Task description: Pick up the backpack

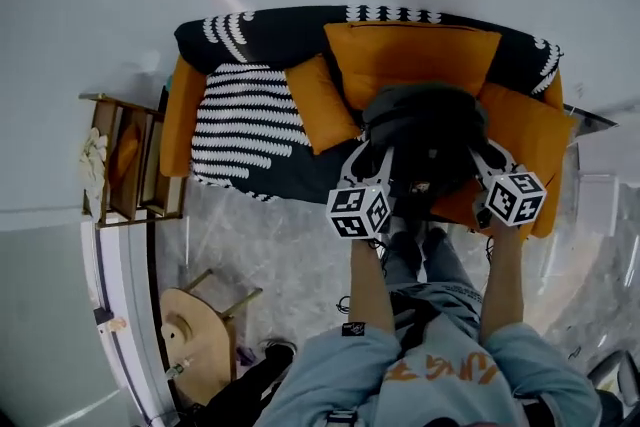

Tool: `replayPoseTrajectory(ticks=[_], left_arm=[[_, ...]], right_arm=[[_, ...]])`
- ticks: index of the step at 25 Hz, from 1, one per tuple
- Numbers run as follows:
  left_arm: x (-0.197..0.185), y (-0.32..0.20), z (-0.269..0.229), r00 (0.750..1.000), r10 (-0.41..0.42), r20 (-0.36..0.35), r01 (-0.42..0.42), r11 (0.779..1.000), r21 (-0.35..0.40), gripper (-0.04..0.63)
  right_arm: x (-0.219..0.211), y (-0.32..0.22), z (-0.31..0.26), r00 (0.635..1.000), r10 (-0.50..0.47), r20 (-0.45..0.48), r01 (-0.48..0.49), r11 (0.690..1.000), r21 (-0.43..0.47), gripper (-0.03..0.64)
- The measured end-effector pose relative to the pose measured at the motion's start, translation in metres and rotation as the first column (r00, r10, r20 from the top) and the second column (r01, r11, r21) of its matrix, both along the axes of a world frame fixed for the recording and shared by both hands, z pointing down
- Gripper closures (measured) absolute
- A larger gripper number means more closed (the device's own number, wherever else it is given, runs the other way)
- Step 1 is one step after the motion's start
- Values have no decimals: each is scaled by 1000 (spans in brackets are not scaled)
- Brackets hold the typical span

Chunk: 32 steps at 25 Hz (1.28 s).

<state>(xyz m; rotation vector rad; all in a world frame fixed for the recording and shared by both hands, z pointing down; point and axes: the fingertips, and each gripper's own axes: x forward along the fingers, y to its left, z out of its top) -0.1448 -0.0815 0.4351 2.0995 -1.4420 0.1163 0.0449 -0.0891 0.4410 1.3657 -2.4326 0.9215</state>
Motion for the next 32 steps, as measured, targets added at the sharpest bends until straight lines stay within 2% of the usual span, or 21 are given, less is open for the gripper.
replayPoseTrajectory(ticks=[4,9,12,16,20,22,25,32], left_arm=[[-1,-2,-47,998,63,-3,-63,994,88,436],[-13,-1,-109,997,75,-35,-65,975,214,439],[-18,-7,-152,997,82,-16,-73,951,299,440],[-23,-22,-206,996,72,60,-89,921,379,442],[-22,-24,-244,993,79,83,-109,884,455,445],[-20,-23,-255,992,80,101,-118,873,474,446],[-14,-22,-259,991,86,100,-123,868,481,449],[-13,-18,-247,992,103,67,-122,881,458,453]], right_arm=[[-2,-4,-46,1000,-28,-10,29,996,90,515],[-15,-9,-114,997,-63,-33,69,973,221,515],[-19,-16,-158,997,-69,-40,78,947,311,515],[-24,-29,-209,997,-69,-21,72,906,418,515],[-23,-29,-242,998,-64,0,56,869,491,515],[-22,-28,-250,998,-61,12,46,861,506,515],[-16,-28,-256,998,-56,19,38,856,515,515],[-14,-23,-250,999,-38,6,30,862,505,517]])
